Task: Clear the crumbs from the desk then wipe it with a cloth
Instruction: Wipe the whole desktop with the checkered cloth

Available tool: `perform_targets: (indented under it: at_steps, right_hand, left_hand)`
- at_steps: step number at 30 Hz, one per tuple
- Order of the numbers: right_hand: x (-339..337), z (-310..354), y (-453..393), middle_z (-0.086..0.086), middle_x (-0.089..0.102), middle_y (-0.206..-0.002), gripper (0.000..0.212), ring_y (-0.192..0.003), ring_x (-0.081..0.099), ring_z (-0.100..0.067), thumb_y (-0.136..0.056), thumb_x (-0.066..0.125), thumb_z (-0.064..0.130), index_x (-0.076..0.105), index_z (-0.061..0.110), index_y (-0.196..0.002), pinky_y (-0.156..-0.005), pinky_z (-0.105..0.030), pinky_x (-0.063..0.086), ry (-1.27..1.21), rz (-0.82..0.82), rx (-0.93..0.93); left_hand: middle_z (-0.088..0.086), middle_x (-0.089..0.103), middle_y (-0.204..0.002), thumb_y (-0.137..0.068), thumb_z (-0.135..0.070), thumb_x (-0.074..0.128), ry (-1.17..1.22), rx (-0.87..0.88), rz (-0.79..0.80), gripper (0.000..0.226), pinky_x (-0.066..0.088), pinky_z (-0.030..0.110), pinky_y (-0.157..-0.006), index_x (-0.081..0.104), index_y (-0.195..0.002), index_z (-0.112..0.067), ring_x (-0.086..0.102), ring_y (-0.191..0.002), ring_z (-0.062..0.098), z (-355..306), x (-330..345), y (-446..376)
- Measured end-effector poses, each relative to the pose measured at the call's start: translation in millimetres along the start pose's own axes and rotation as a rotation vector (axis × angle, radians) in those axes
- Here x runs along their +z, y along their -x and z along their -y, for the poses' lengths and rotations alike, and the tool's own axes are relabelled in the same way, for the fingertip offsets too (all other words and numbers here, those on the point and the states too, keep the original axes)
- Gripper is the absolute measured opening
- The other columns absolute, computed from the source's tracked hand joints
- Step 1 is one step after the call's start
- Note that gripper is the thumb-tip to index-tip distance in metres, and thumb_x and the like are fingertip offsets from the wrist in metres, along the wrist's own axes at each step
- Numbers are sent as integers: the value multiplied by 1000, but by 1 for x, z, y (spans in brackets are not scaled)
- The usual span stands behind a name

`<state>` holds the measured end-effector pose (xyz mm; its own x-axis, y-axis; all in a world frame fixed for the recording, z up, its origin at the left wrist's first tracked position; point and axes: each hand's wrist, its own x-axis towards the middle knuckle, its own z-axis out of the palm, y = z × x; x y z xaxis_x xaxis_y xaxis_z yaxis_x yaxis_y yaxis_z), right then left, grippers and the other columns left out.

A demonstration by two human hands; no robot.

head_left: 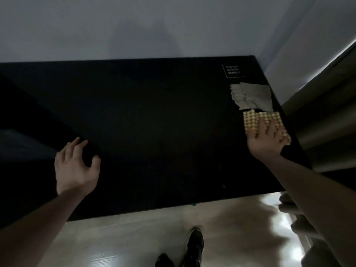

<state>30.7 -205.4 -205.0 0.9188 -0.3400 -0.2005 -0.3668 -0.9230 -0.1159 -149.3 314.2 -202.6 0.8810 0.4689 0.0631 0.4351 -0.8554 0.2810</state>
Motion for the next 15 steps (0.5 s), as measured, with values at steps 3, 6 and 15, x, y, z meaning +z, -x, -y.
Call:
perform_targets:
  at_steps: [3, 6, 15]
  right_hand:
    - [15, 46, 33, -7, -10, -175, 68, -159, -9, -38, -104, 17, 57, -3, 36, -165, -125, -63, -5, 64, 62, -94]
    - [23, 94, 80, -9, -5, -175, 69, -159, -3, -40, -102, 23, 53, 0, 34, -165, -125, -64, -4, 70, 88, -251]
    - [56, 175, 209, 1, -5, -175, 72, -160, -15, -25, -103, 42, 43, 8, 30, -165, -128, -52, -8, 47, 211, -1014]
  left_hand:
    - [4, 38, -156, -86, -50, 40, -5, -1, 4, 66, 19, 46, -124, 45, -144, -18, 28, -148, 26, 1, 0, 2]
    - [4, 38, -156, -87, -51, 39, -3, -9, 14, 66, 20, 47, -123, 44, -145, -19, 28, -148, 27, -1, -2, 4]
    - [4, 39, -156, -87, -50, 39, -3, -15, 18, 66, 21, 48, -123, 45, -144, -19, 28, -149, 26, -3, -3, 3]
